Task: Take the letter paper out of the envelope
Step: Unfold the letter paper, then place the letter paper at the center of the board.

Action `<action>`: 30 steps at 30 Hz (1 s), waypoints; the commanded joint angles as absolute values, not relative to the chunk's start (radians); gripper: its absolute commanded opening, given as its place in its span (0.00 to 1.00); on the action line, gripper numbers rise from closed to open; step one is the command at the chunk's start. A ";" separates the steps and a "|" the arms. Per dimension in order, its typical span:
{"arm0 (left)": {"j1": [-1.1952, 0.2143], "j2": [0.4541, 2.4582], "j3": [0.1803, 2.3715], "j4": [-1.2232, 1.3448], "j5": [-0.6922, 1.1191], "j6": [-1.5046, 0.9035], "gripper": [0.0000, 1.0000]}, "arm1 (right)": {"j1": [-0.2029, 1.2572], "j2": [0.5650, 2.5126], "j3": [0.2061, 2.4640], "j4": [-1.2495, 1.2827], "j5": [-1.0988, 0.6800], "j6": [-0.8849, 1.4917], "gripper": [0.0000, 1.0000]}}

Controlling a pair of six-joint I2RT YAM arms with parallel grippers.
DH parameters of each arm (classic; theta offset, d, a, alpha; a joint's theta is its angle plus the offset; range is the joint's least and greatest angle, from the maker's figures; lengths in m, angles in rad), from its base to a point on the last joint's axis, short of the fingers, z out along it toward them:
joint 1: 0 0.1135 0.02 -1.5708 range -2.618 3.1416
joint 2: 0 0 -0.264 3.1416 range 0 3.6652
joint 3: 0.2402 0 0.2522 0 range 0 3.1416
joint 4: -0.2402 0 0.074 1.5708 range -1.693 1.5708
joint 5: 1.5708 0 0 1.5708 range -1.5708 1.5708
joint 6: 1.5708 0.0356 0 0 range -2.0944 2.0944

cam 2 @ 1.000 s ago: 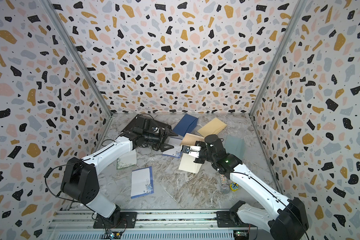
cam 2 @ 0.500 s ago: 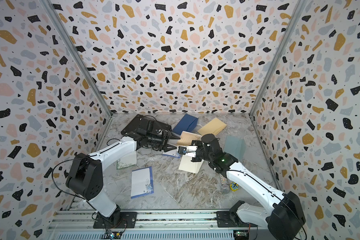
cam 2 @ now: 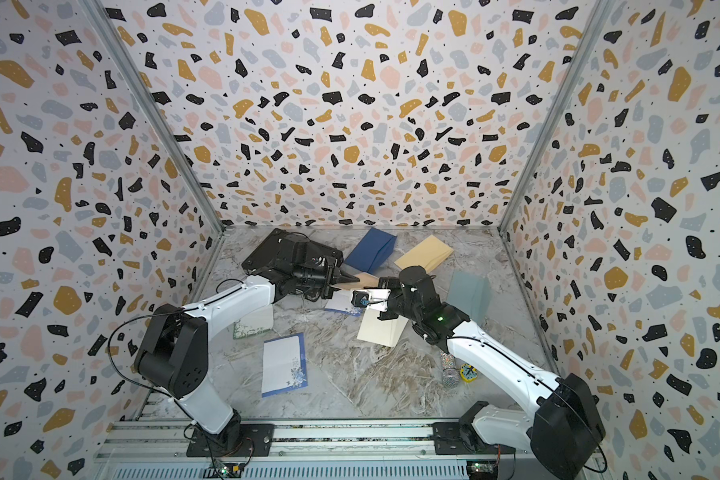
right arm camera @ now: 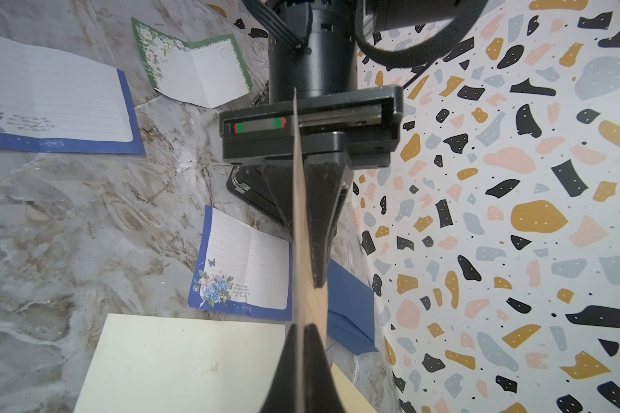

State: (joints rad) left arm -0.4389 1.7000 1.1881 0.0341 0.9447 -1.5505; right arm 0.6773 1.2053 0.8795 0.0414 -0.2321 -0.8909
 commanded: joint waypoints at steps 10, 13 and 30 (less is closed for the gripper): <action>-0.376 1.611 1.146 0.168 0.872 -1.466 0.00 | 0.683 1.069 0.804 0.013 -0.269 -0.454 0.41; -0.359 1.539 1.127 0.049 0.825 -1.299 0.00 | 0.683 0.983 0.792 -0.052 -0.243 -0.213 0.51; -0.367 1.222 0.597 0.150 0.461 -1.079 0.00 | 0.681 1.029 0.906 -0.393 -0.315 0.526 0.59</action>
